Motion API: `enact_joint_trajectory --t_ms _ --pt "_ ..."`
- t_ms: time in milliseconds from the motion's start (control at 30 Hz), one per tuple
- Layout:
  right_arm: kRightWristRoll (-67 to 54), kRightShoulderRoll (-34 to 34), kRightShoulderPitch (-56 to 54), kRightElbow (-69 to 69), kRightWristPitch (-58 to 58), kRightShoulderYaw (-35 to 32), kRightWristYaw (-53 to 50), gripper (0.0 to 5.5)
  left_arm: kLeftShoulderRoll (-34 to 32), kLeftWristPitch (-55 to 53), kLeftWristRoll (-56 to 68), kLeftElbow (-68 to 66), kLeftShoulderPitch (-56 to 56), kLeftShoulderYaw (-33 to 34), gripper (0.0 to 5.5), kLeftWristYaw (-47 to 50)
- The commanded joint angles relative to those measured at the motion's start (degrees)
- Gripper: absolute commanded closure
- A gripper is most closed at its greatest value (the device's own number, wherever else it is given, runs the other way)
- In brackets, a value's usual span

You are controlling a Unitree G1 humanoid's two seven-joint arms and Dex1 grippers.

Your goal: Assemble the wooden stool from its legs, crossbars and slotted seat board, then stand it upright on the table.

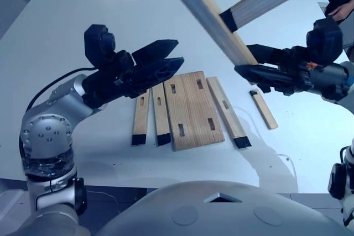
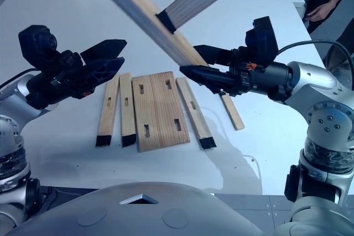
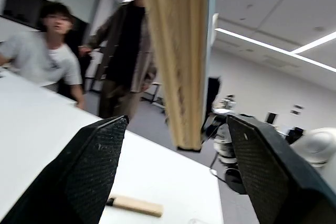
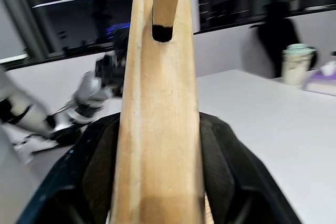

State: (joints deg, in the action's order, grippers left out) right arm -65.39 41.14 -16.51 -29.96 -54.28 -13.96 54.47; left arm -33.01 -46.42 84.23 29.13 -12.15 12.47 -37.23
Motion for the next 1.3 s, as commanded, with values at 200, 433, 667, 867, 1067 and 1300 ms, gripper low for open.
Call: enact_joint_trajectory --t_ms 200,433,667,867,1067,1300 --pt "2.25 2.82 -4.15 2.57 1.61 6.31 7.3 3.41 0.5 -0.35 -1.03 -0.09 -3.1 -3.74 2.02 -0.59" --pt "3.98 2.74 -5.31 3.28 2.56 8.76 8.46 3.41 0.63 -0.15 -3.59 0.62 -3.3 -5.67 2.02 -2.24" --pt "6.46 3.06 -5.04 4.03 4.07 10.07 9.74 3.41 0.62 0.23 -6.55 0.67 -2.81 -6.51 2.48 -4.16" --pt "9.21 3.64 -3.62 3.9 5.33 11.43 11.04 3.41 0.98 0.09 -6.0 0.97 -3.11 -6.34 3.37 -4.54" --pt "10.69 4.31 -2.36 4.15 6.14 12.74 12.2 3.41 1.84 0.3 -6.47 0.8 -3.67 -6.42 3.37 -3.93" --pt "12.97 4.79 -2.6 4.71 8.03 13.72 11.61 2.7 1.18 0.7 -9.54 1.43 -2.12 -7.0 3.4 -5.39"
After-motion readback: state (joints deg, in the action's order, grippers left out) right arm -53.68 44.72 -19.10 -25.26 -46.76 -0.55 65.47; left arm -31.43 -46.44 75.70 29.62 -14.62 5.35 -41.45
